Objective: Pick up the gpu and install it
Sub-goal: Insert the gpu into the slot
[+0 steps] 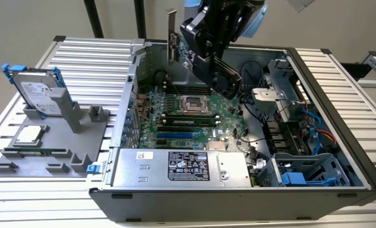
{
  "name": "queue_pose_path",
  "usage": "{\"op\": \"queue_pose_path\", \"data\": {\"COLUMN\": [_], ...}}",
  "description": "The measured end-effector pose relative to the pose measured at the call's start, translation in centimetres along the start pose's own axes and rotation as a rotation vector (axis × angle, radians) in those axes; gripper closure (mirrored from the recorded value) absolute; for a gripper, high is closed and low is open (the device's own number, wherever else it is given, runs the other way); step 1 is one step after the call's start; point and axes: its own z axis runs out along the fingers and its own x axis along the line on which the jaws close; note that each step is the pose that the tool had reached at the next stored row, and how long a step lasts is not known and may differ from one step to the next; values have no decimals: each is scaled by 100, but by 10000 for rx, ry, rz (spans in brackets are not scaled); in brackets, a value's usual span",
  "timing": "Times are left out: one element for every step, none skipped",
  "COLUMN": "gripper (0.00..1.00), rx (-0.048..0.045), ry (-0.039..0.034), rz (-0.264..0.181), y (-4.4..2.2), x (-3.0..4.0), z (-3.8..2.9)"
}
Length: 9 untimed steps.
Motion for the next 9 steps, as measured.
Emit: {"op": "queue_pose_path", "data": {"gripper": [100, 100, 100, 100, 100, 100, 100, 100, 100], "rx": [-2, -3, -4, -5, -7, -8, -9, -11, -12], "ry": [2, 5, 7, 10, 12, 14, 17, 19, 21], "rz": [-41, -80, -119, -158, -197, -236, -274, -313, -351], "y": [0, 0, 0, 0, 0, 0, 0, 0, 0], "x": [0, 0, 0, 0, 0, 0, 0, 0, 0], "z": [0, 0, 0, -1, 0, 0, 0, 0, 0]}}
